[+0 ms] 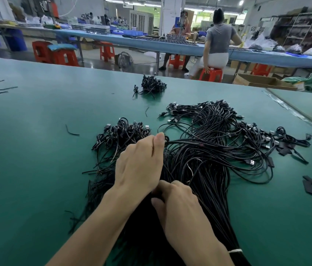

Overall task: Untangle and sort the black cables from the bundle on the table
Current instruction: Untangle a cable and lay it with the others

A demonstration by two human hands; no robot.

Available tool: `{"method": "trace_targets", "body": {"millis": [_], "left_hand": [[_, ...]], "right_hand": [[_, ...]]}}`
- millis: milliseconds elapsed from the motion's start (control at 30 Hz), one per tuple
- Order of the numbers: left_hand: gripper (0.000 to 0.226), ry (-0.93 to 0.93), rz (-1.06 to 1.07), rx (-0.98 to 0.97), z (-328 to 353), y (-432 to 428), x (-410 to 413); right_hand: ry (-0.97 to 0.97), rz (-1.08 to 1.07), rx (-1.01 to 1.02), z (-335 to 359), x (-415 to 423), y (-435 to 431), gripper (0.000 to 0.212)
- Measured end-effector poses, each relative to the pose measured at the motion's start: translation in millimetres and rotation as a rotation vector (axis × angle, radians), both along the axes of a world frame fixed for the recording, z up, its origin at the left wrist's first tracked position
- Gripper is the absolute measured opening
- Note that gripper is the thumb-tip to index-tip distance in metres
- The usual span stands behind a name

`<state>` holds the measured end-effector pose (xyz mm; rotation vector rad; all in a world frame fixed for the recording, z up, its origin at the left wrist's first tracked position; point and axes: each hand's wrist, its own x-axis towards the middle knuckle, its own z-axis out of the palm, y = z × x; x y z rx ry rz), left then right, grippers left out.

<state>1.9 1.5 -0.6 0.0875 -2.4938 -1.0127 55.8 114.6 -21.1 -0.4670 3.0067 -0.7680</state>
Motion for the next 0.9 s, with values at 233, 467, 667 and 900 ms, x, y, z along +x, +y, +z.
{"method": "trace_targets", "body": {"millis": [233,467,667,900], "left_hand": [[0.052,-0.085,-0.014,-0.065,-4.9,1.6,-0.2],[0.055,-0.062,-0.012,0.047,4.8,4.2,6.2],[0.045,0.035,-0.213,0.124,15.9,20.4,18.9],[0.046,0.011,-0.454,0.186,11.4,38.6,28.4]], "right_hand": [[0.088,0.012,-0.067,-2.1,-2.7,0.4,0.02],[0.073,-0.243,-0.351,19.5,-20.2,28.8,0.017],[0.085,-0.632,-1.338,28.3,-34.1,46.6,0.015],[-0.243,-0.496,-1.676,21.5,-29.0,21.5,0.046]]}}
